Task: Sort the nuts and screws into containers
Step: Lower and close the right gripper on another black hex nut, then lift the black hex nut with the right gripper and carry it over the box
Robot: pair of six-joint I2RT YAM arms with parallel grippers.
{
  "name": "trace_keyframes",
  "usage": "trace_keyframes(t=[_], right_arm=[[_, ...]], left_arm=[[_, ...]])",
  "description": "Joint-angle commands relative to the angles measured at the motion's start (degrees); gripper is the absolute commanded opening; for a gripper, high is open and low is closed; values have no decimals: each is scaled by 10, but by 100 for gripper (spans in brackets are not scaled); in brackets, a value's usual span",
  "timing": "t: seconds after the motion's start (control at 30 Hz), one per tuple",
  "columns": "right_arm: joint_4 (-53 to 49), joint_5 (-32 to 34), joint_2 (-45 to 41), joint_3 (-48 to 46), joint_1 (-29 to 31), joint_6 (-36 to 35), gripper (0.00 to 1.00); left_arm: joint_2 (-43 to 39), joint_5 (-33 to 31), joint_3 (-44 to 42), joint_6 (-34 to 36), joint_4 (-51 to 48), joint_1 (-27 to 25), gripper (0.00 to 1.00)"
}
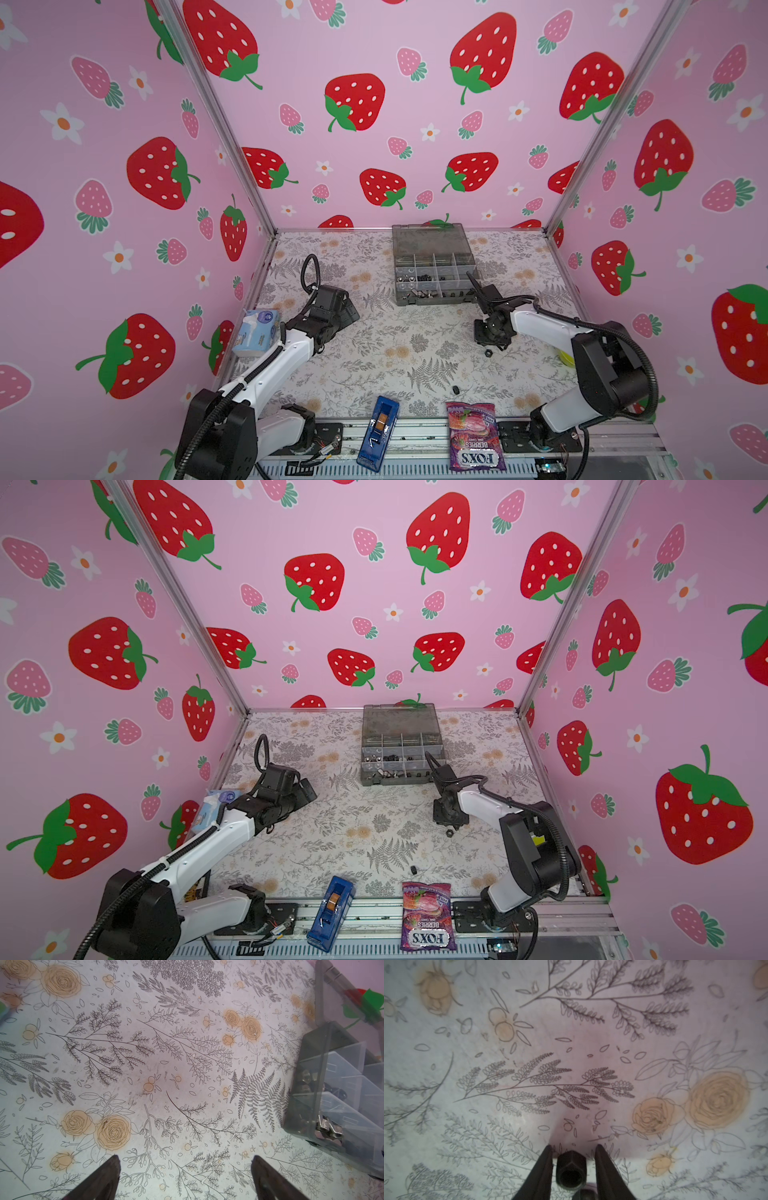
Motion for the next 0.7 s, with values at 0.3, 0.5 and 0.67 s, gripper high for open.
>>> trace_keyframes(t=[0.3, 0.5, 0.67], right_arm=[[-34, -4, -6, -20, 0, 11, 36], [-34, -10, -14, -27, 6, 15, 31], [-26, -10, -9, -27, 8, 12, 25]], left_arm=[[-2, -10, 12, -3, -3, 3, 99], [-1, -9, 11, -4, -1, 3, 99], [0, -8, 12, -4, 0, 3, 99]])
